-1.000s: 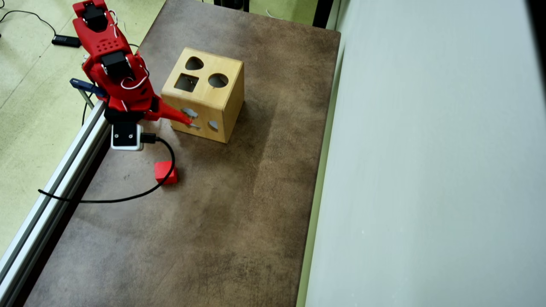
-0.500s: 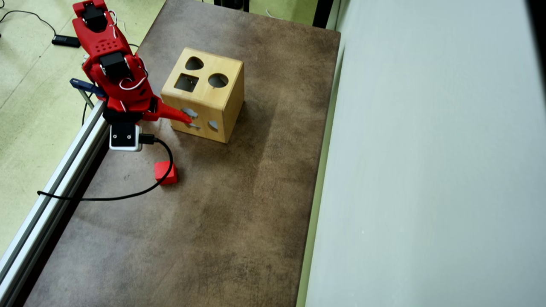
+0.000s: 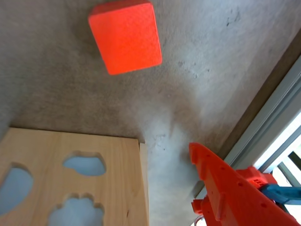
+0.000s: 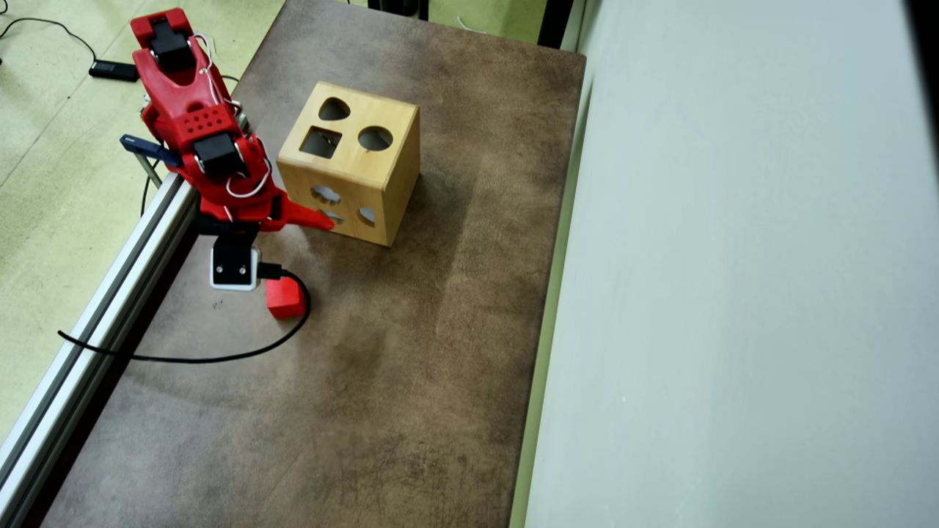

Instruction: Pick and place the red cube on the square hole

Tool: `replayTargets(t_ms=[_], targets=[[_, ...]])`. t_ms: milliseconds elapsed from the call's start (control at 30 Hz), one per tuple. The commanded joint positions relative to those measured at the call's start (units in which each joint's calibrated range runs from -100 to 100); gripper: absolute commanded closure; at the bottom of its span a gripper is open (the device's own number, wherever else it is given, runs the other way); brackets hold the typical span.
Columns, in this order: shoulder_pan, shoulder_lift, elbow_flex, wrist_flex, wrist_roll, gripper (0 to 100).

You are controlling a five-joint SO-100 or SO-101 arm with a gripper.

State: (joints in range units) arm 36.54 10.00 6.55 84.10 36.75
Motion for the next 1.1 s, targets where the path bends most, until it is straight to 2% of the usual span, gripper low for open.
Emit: replayTargets(t_ms=[0, 233, 567, 1067], targets=[[-0.44, 2.10, -1.18, -2.11, 0.24, 43], [-0.44, 6.09, -0.29, -13.05, 0.34, 43], [0.38, 9.83, -0.29, -13.53, 3.57, 43], [3.50, 12.89, -1.27, -13.53, 4.69, 43]])
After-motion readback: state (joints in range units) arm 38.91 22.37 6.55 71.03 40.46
